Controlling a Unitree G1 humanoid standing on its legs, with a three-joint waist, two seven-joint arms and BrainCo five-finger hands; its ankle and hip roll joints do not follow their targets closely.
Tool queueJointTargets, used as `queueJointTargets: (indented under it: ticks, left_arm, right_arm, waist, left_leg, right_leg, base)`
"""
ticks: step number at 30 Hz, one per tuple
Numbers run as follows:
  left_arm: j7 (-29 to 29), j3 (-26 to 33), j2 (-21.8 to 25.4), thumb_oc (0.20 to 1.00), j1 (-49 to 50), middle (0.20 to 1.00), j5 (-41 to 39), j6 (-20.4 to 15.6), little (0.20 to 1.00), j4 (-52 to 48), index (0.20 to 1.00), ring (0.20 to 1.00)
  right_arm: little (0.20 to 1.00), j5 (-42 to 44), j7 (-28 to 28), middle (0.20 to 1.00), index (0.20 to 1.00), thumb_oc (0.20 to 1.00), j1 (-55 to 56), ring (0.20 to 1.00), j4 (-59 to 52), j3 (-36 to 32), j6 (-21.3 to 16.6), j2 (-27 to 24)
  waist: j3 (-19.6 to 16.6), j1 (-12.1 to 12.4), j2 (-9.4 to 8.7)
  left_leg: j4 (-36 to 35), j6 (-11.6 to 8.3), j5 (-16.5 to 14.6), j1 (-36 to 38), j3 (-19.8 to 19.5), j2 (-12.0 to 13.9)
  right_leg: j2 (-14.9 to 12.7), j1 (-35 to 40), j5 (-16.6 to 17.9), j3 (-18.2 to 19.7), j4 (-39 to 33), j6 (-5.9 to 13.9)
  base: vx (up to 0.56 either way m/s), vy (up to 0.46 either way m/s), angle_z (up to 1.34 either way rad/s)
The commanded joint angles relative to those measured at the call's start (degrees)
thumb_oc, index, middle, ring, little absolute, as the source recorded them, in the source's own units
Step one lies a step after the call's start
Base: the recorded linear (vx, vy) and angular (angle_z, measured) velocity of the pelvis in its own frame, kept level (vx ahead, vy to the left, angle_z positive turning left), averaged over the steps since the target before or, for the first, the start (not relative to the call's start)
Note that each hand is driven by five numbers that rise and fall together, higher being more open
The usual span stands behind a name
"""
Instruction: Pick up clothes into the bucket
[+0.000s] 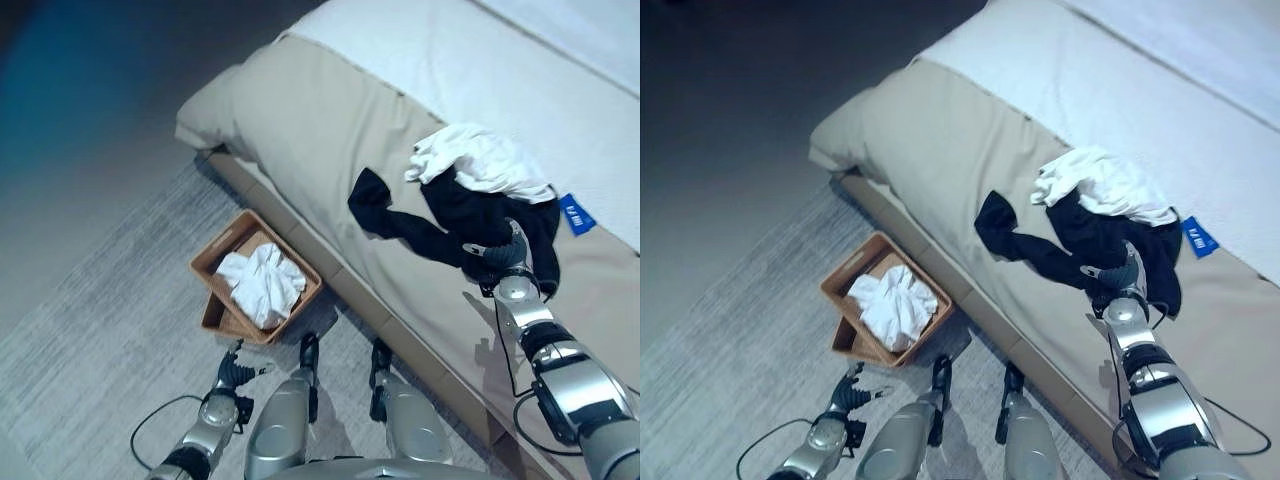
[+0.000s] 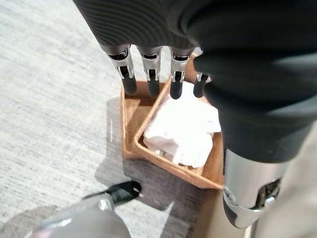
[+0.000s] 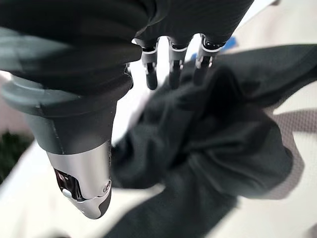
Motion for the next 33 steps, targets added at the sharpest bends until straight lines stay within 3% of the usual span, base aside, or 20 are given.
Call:
queueJointTargets:
  ticks: [1, 8, 13, 17, 19, 25, 27, 28, 29, 33]
  left_arm:
    - [2.1, -0.9, 1.2, 1.000, -0.1, 1.000, 0.6, -1.0, 1.000, -0.8, 1.000, 1.000]
    - [2.9, -3.5, 1.5, 1.000, -3.0, 1.000, -0.2, -1.0, 1.000, -1.4, 1.000, 1.000]
    - [3.1, -4.5, 1.7, 1.000, -2.8, 1.000, -1.2, -1.1, 1.000, -3.4, 1.000, 1.000]
    - [3.4, -5.6, 1.3, 1.000, -2.5, 1.000, -1.7, -0.7, 1.000, -4.5, 1.000, 1.000]
    - [4.1, -6.2, 0.6, 1.000, -2.4, 1.000, -1.9, -0.6, 1.000, -4.9, 1.000, 1.000]
    - [5.2, -7.6, 0.3, 1.000, -2.0, 1.000, -3.4, -1.1, 1.000, -7.4, 1.000, 1.000]
    - [5.8, -8.1, 0.2, 1.000, -1.5, 1.000, -3.9, -1.3, 1.000, -8.5, 1.000, 1.000]
    - [5.8, -8.3, 0.2, 1.000, -2.1, 1.000, -4.3, -1.4, 1.000, -8.7, 1.000, 1.000]
    - [6.2, -8.8, 0.4, 1.000, -1.7, 1.000, -4.6, -1.6, 1.000, -9.9, 1.000, 1.000]
    - [6.7, -9.6, 0.6, 1.000, -1.7, 1.000, -5.5, -2.0, 1.000, -12.3, 1.000, 1.000]
  right_arm:
    - [1.000, -3.0, -2.7, 1.000, 1.000, 1.000, -3.8, 1.000, 2.2, 2.7, 1.5, -2.1]
    - [1.000, -4.9, -2.8, 1.000, 1.000, 1.000, -10.6, 1.000, 10.0, 4.8, 4.4, -6.8]
    - [1.000, -4.4, -3.6, 1.000, 1.000, 1.000, -13.9, 1.000, 13.7, 4.1, 6.4, -10.6]
    - [1.000, -0.7, -6.9, 1.000, 1.000, 1.000, -15.2, 1.000, 14.3, 0.9, 6.5, -13.4]
    - [1.000, 1.4, -11.4, 1.000, 1.000, 1.000, -15.3, 1.000, 13.1, -1.2, 5.8, -14.1]
    - [1.000, 1.4, -13.1, 1.000, 1.000, 1.000, -17.0, 1.000, 12.5, 0.6, 6.1, -15.3]
    - [1.000, 1.6, -13.5, 1.000, 1.000, 1.000, -18.2, 1.000, 12.6, 1.6, 6.1, -15.3]
    - [1.000, 1.5, -13.5, 1.000, 1.000, 1.000, -19.5, 1.000, 12.9, 2.3, 6.3, -15.4]
    - [1.000, 1.5, -13.5, 1.000, 1.000, 1.000, -20.0, 1.000, 13.1, 3.0, 6.4, -15.5]
    - [1.000, 0.8, -13.9, 1.000, 1.000, 1.000, -22.5, 1.000, 13.3, 5.3, 6.7, -16.8]
  waist:
    - [-0.9, 0.6, -1.48]
    - [4.2, 1.6, 1.42]
    - [4.4, 2.1, 3.63]
    - [4.4, 1.8, 5.15]
    - [4.4, 1.5, 5.72]
    - [4.4, 0.6, 6.69]
    - [4.4, 0.3, 6.53]
    - [4.4, 0.4, 6.65]
    - [4.4, 0.2, 6.62]
    - [4.4, 0.0, 6.76]
  left_leg:
    - [4.9, -0.46, -1.8, -2.6, -2.5, -1.7]
    - [8.8, -0.14, -1.9, -7.8, -4.0, -3.7]
    - [9.9, -0.10, -1.3, -12.7, -4.3, -4.6]
    - [9.8, -0.20, -0.7, -15.0, -4.2, -5.0]
    - [9.9, -0.14, -0.7, -16.0, -3.7, -5.1]
    - [13.1, 0.05, -1.4, -21.6, -1.8, -5.1]
    - [15.7, 0.04, -3.9, -23.2, -1.2, -5.1]
    - [16.4, 0.33, -2.5, -25.9, -0.6, -4.9]
    - [17.7, 0.24, -4.6, -25.8, -0.6, -5.0]
    - [20.1, 0.21, -5.2, -29.8, 0.4, -4.8]
  right_leg:
    - [-4.2, -1.0, -3.2, -1.0, 8.2, 2.85]
    - [-7.0, -6.4, -5.4, -1.8, 15.7, 2.20]
    - [-8.4, -11.7, -5.9, -1.9, 18.5, 1.96]
    - [-8.9, -14.9, -6.4, -1.6, 20.0, 1.89]
    - [-9.0, -16.3, -6.6, -1.0, 20.5, 1.85]
    - [-8.8, -22.6, -7.1, 1.5, 23.5, 1.54]
    - [-8.5, -24.7, -9.2, 3.5, 25.7, 1.75]
    - [-8.5, -27.2, -7.6, 3.5, 25.8, 1.17]
    - [-8.2, -27.5, -9.4, 4.5, 27.3, 1.59]
    - [-8.1, -32.2, -10.2, 5.9, 29.9, 1.41]
  base:
    - [-0.05, 0.003, 0.20]
    - [-0.05, 0.012, 0.19]
    - [-0.04, 0.005, 0.18]
    - [0.00, 0.011, 0.06]
    - [0.00, 0.035, 0.07]
    - [-0.01, 0.026, -0.06]
    - [0.03, -0.005, -0.15]
    - [0.08, -0.038, -0.09]
    - [0.00, -0.012, -0.08]
    - [0.03, -0.030, -0.12]
